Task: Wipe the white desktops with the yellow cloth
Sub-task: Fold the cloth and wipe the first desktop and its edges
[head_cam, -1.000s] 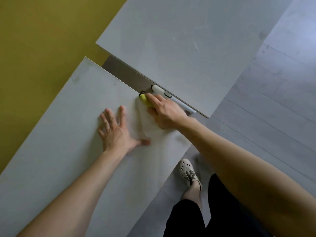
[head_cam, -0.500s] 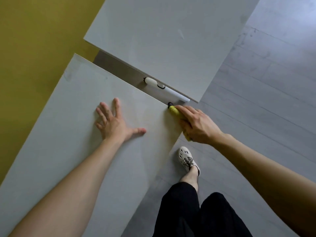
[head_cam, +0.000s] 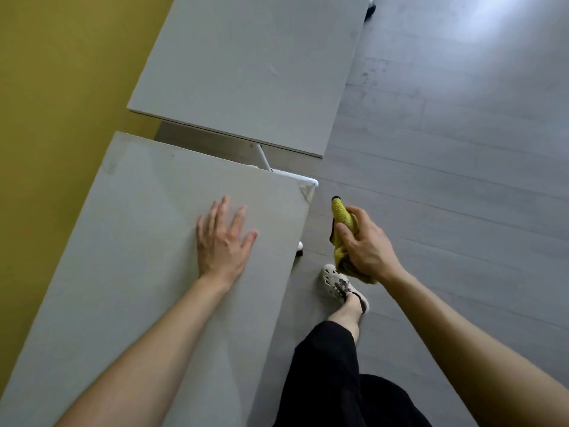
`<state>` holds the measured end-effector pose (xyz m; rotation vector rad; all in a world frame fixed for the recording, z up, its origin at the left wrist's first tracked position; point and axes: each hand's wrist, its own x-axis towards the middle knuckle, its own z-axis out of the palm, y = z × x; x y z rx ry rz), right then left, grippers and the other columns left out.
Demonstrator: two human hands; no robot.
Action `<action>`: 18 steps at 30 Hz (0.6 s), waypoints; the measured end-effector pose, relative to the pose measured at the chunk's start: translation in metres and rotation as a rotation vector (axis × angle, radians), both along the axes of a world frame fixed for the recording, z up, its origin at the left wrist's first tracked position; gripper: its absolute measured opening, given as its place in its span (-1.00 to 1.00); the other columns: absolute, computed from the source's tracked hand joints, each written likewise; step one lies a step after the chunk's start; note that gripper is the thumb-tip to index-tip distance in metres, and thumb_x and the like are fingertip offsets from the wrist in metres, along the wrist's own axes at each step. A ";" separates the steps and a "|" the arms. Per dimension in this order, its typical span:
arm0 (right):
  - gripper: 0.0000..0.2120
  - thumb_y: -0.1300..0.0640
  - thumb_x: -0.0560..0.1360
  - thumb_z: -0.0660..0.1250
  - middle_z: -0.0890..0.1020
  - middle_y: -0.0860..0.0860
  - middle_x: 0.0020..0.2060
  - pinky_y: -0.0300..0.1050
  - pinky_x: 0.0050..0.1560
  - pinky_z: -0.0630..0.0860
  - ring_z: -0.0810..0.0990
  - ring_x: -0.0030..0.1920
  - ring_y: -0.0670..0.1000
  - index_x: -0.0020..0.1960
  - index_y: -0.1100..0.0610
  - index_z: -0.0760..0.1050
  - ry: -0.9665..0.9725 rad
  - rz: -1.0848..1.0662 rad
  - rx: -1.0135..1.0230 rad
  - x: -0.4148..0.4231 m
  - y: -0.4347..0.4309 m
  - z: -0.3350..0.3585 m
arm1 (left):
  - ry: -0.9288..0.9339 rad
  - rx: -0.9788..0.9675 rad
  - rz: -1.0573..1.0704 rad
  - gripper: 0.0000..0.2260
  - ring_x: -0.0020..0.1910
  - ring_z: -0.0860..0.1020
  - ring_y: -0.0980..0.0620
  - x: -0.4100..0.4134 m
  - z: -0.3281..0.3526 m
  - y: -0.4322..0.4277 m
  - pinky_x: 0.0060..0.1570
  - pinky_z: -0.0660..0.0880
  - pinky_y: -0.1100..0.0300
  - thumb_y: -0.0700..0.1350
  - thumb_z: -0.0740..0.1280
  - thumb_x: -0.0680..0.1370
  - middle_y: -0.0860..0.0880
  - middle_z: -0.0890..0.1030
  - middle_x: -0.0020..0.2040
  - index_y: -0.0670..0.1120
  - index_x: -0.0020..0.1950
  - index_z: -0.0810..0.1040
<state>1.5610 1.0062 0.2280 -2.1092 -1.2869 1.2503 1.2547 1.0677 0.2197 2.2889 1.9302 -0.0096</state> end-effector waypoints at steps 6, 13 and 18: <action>-0.55 -0.05 0.73 0.30 0.61 -0.03 0.37 -0.03 0.22 0.47 0.60 0.27 0.05 0.60 -0.09 0.37 0.121 -0.320 0.175 -0.086 -0.051 -0.018 | -0.067 0.066 -0.336 -0.50 0.74 0.14 -0.11 -0.017 -0.026 -0.065 0.65 0.14 -0.28 0.14 0.21 0.74 -0.11 0.19 0.75 0.14 0.70 0.33; -0.39 -0.08 0.73 0.23 0.31 -0.11 0.68 -0.04 0.65 0.27 0.30 0.66 -0.10 0.74 0.00 0.20 0.240 -0.519 0.349 -0.204 -0.093 -0.047 | -0.121 0.189 -0.370 -0.48 0.74 0.15 -0.11 -0.024 -0.042 -0.065 0.65 0.13 -0.28 0.13 0.19 0.72 -0.11 0.21 0.75 0.10 0.69 0.36; -0.38 -0.08 0.71 0.20 0.33 -0.05 0.68 0.00 0.64 0.28 0.32 0.65 -0.03 0.74 0.00 0.20 0.244 -0.520 0.414 -0.164 -0.019 -0.053 | -0.122 0.215 -0.373 -0.49 0.73 0.18 -0.11 -0.026 -0.045 -0.063 0.65 0.13 -0.26 0.13 0.20 0.71 -0.12 0.24 0.74 0.12 0.68 0.38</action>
